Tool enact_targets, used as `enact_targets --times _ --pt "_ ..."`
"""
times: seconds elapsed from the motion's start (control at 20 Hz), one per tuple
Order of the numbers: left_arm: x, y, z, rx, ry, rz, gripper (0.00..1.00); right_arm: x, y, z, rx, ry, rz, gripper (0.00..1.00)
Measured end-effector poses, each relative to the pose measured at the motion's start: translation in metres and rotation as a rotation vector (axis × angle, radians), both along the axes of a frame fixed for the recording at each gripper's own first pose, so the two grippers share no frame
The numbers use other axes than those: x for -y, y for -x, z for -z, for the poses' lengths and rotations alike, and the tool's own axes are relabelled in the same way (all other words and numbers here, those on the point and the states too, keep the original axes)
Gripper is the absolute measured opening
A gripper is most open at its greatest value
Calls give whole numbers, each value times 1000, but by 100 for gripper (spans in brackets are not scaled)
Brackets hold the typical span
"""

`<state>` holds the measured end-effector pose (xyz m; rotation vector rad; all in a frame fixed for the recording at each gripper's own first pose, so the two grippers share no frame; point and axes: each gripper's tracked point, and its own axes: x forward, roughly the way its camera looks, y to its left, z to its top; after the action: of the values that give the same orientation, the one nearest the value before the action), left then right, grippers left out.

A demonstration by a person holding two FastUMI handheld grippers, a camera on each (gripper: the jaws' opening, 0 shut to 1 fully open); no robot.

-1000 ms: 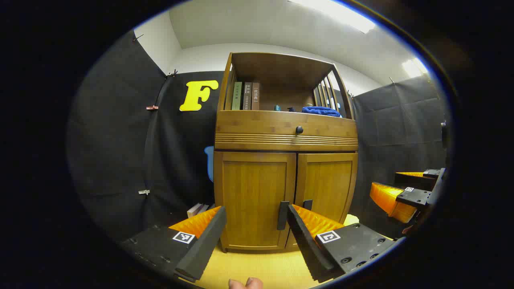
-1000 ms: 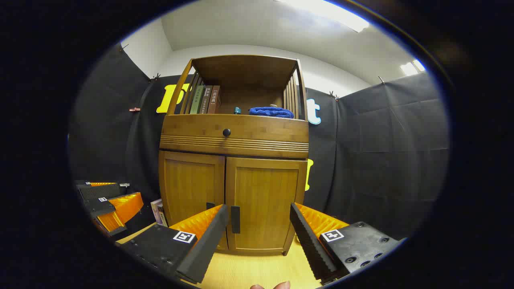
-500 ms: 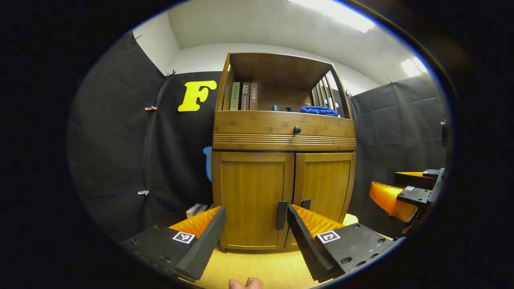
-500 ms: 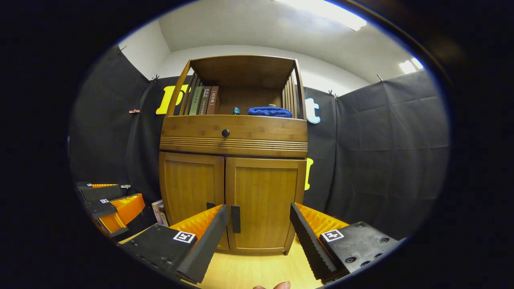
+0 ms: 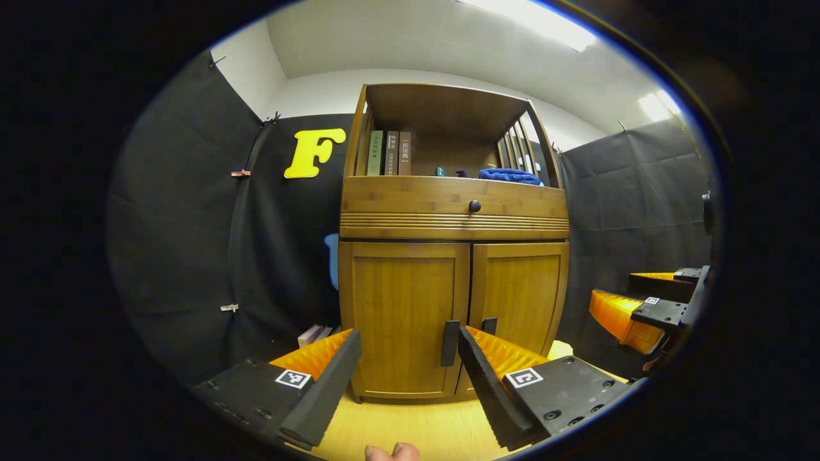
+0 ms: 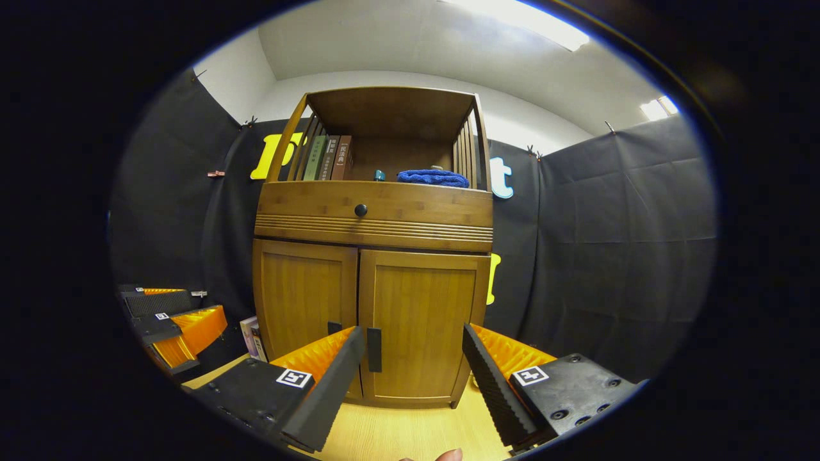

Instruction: Open the right door of the double-door shoe cabinet with the right hand, and open the left door with the left hand.

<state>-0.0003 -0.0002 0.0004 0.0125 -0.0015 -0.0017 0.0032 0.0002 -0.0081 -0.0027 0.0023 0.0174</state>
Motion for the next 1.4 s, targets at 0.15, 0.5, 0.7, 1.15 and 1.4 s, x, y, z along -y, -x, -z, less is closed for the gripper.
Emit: enact_targets --times 0.15,0.5,0.7,1.15,1.4 --pt "0 0 1 -2 1 -6 94 -5 -14 4 -7 -18 -20 98" --pt "-4 -6 12 -26 7 -17 94 -35 -75 44 -47 -23 -95 96" --pt "-9 -10 22 -47 5 -20 94 -51 -112 74 -67 -72 -122 98" --pt "-29 -18 33 -80 7 -19 94 -77 -199 178 -246 -60 -98 98" --pt "-49 -12 42 -106 10 -34 92 -71 -231 201 -281 -97 -66 63"
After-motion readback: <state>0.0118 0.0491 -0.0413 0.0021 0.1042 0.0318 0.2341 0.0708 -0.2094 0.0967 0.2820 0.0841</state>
